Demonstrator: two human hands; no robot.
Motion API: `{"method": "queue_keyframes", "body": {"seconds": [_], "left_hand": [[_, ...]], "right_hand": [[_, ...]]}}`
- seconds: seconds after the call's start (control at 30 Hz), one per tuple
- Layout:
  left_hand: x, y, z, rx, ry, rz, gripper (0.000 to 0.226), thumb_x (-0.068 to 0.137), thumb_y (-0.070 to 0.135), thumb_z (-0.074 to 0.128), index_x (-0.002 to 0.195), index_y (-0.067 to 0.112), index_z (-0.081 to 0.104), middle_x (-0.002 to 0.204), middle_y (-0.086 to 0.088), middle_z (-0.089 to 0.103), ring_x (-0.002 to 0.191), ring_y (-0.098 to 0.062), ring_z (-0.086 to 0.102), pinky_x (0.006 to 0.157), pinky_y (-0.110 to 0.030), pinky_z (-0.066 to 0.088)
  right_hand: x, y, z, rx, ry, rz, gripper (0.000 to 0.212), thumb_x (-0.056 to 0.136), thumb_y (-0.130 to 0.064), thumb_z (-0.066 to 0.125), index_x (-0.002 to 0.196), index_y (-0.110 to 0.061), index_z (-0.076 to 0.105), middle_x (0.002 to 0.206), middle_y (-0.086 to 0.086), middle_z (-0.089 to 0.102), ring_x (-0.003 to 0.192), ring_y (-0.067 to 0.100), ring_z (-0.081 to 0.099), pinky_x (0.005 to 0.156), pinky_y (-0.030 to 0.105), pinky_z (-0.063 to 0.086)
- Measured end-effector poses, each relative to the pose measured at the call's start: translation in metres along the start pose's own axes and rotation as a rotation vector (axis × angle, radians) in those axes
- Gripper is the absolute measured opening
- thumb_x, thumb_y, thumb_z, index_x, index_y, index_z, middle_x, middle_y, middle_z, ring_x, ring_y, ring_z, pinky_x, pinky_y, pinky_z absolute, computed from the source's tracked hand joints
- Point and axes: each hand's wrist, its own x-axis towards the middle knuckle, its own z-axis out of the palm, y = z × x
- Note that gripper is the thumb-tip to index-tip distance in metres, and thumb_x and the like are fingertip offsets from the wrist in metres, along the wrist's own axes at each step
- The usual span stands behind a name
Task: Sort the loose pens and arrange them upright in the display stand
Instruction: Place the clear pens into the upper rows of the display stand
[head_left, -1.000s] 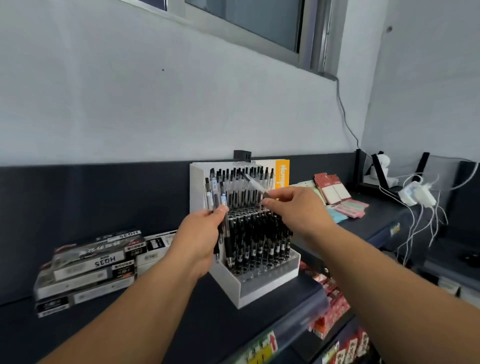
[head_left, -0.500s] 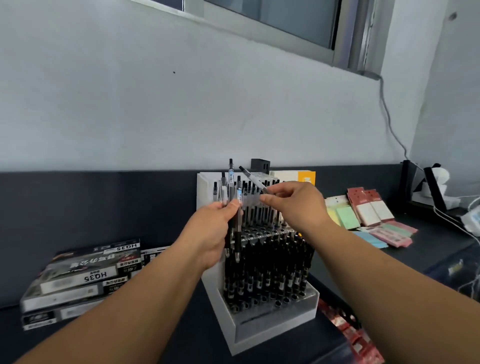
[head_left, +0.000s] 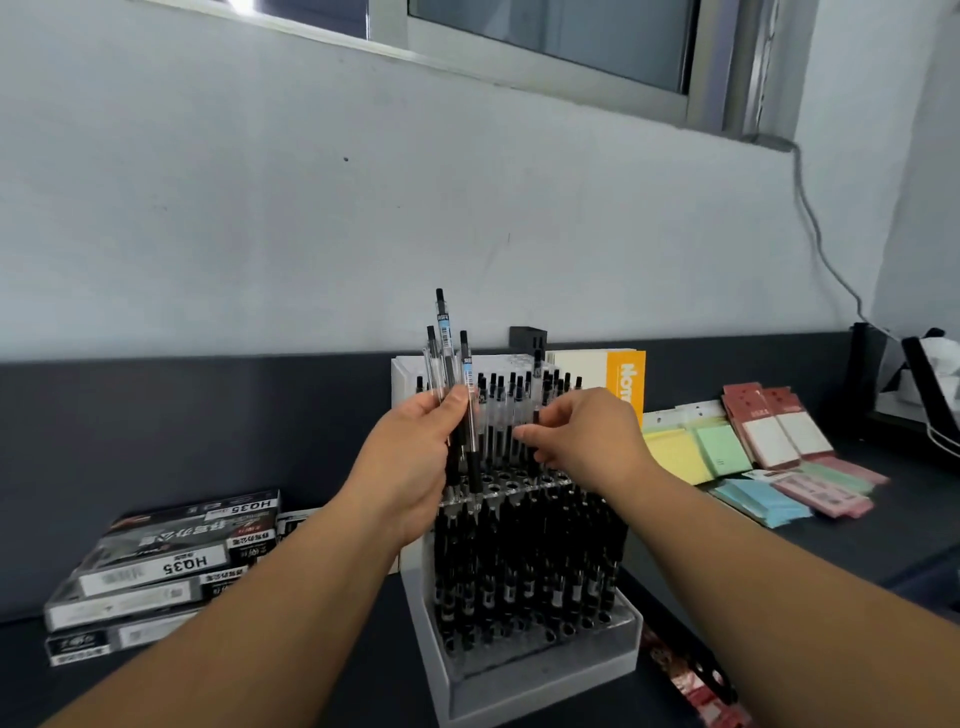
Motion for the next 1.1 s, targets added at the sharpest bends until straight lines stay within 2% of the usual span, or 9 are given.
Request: {"method": "queue_keyframes", "body": {"seconds": [0.13,0.2,0.27,0.4,0.5,0.63,0.8,0.97,1.1], "left_hand": [[0.007,-0.004,0.001,0.076,0.023,0.069,0.02,0.095,0.03,0.056,0.099,0.015,0.069,0.093,0.0,0.068,0.101,-0.018,0.062,0.104,-0.044,0.044],[0.009,-0.005,0.003,0.115,0.034,0.099,0.016,0.095,0.031,0.056,0.1,0.021,0.068,0.097,0.007,0.069,0.105,-0.01,0.06,0.106,-0.037,0.04],[0.01,-0.005,0.005,0.127,0.032,0.119,0.011,0.096,0.03,0.055,0.098,0.028,0.065,0.105,0.01,0.068,0.107,-0.003,0.057,0.099,-0.027,0.037],[0.013,-0.005,0.004,0.136,0.02,0.134,0.01,0.097,0.03,0.054,0.092,0.035,0.062,0.103,0.017,0.065,0.099,0.005,0.054,0.085,-0.021,0.034],[0.015,-0.006,0.004,0.142,0.029,0.147,0.013,0.097,0.029,0.054,0.088,0.037,0.061,0.095,0.022,0.063,0.092,0.009,0.054,0.077,-0.014,0.035],[0.017,-0.009,0.0,0.149,0.026,0.148,0.01,0.097,0.029,0.054,0.094,0.036,0.061,0.104,0.018,0.065,0.102,0.006,0.054,0.092,-0.021,0.036],[0.015,-0.011,-0.001,0.147,0.027,0.143,0.011,0.097,0.028,0.054,0.101,0.032,0.063,0.107,0.017,0.064,0.103,0.005,0.054,0.09,-0.02,0.037],[0.013,-0.01,-0.001,0.147,0.033,0.132,0.011,0.097,0.029,0.054,0.103,0.031,0.063,0.107,0.015,0.066,0.103,0.004,0.055,0.087,-0.02,0.037],[0.013,-0.01,-0.001,0.156,0.044,0.137,0.011,0.097,0.029,0.054,0.101,0.031,0.063,0.105,0.015,0.066,0.1,0.004,0.056,0.082,-0.017,0.038]], "right_hand": [[0.0,0.004,0.004,-0.108,-0.025,-0.013,0.031,0.08,-0.036,0.076,0.061,-0.015,0.062,0.055,-0.005,0.063,0.048,0.0,0.053,0.049,0.018,0.036],[-0.001,0.004,0.009,-0.227,-0.048,-0.023,0.045,0.08,-0.039,0.076,0.049,-0.017,0.051,0.048,-0.004,0.051,0.043,0.007,0.045,0.046,0.021,0.032],[-0.001,0.003,0.011,-0.315,-0.077,-0.027,0.048,0.079,-0.041,0.076,0.049,-0.015,0.049,0.046,0.0,0.046,0.044,0.015,0.043,0.047,0.024,0.033],[0.0,-0.005,0.007,-0.346,-0.103,-0.034,0.039,0.08,-0.042,0.074,0.066,-0.006,0.07,0.065,0.009,0.066,0.062,0.023,0.063,0.051,0.023,0.04],[0.001,-0.008,0.003,-0.327,-0.065,-0.045,0.038,0.083,-0.04,0.07,0.071,-0.005,0.072,0.072,0.01,0.071,0.07,0.02,0.067,0.053,0.021,0.043],[0.001,-0.002,0.008,-0.391,-0.089,-0.018,0.039,0.083,-0.045,0.069,0.072,-0.008,0.074,0.07,0.006,0.07,0.068,0.018,0.067,0.063,0.029,0.054],[0.003,0.001,0.009,-0.429,-0.105,-0.019,0.038,0.084,-0.047,0.068,0.073,-0.012,0.074,0.07,0.002,0.07,0.068,0.016,0.066,0.066,0.031,0.057],[-0.002,0.004,0.013,-0.425,-0.038,0.004,0.046,0.082,-0.049,0.068,0.05,-0.017,0.056,0.05,-0.001,0.052,0.05,0.016,0.052,0.048,0.023,0.037],[-0.003,0.002,0.018,-0.473,0.012,0.009,0.046,0.082,-0.05,0.067,0.052,-0.018,0.051,0.05,-0.003,0.048,0.048,0.016,0.047,0.045,0.02,0.031]]}}
